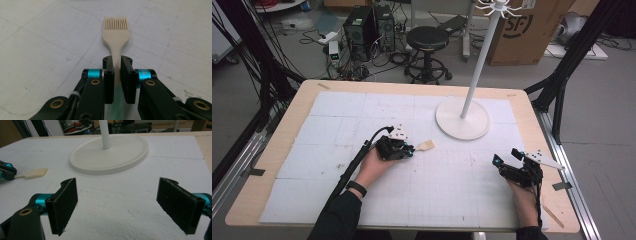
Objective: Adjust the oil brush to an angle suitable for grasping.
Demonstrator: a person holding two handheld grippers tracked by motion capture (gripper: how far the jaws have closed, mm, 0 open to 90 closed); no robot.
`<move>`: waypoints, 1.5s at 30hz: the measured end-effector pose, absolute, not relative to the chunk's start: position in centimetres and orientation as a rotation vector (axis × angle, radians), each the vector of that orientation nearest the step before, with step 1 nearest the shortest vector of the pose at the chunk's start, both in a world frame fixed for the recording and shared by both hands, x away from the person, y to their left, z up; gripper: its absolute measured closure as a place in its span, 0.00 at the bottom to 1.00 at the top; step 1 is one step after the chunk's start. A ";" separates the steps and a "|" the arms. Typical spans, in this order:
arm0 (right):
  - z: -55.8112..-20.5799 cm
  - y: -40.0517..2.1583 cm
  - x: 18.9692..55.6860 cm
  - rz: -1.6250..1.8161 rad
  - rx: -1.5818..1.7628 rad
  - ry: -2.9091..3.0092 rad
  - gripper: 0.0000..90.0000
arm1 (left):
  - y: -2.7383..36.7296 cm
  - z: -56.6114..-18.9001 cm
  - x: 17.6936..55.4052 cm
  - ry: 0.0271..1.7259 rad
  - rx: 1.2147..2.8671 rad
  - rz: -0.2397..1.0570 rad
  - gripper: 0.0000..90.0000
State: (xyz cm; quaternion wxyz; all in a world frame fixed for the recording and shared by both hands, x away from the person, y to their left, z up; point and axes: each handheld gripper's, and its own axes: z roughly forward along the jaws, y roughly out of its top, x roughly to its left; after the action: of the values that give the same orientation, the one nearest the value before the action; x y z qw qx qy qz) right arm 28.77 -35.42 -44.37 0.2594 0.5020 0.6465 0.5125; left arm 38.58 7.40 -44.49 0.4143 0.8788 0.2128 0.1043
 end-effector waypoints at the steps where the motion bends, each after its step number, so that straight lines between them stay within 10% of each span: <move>1: -44.3 -35.5 28.8 1.390 1.354 1.749 0.18 | 7.4 -44.5 38.6 0.536 2.201 0.261 0.91; 45: -42.1 -39.4 26.1 1.435 1.376 1.584 0.19 | -13.2 -43.2 37.1 -0.158 2.312 -0.072 0.91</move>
State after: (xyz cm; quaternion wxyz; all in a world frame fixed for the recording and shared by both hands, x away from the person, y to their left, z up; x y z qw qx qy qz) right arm 26.12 -39.43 -42.08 0.2950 0.5172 0.5954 0.5393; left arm 37.15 -13.24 -43.22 0.4000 0.9139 -0.0624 -0.0285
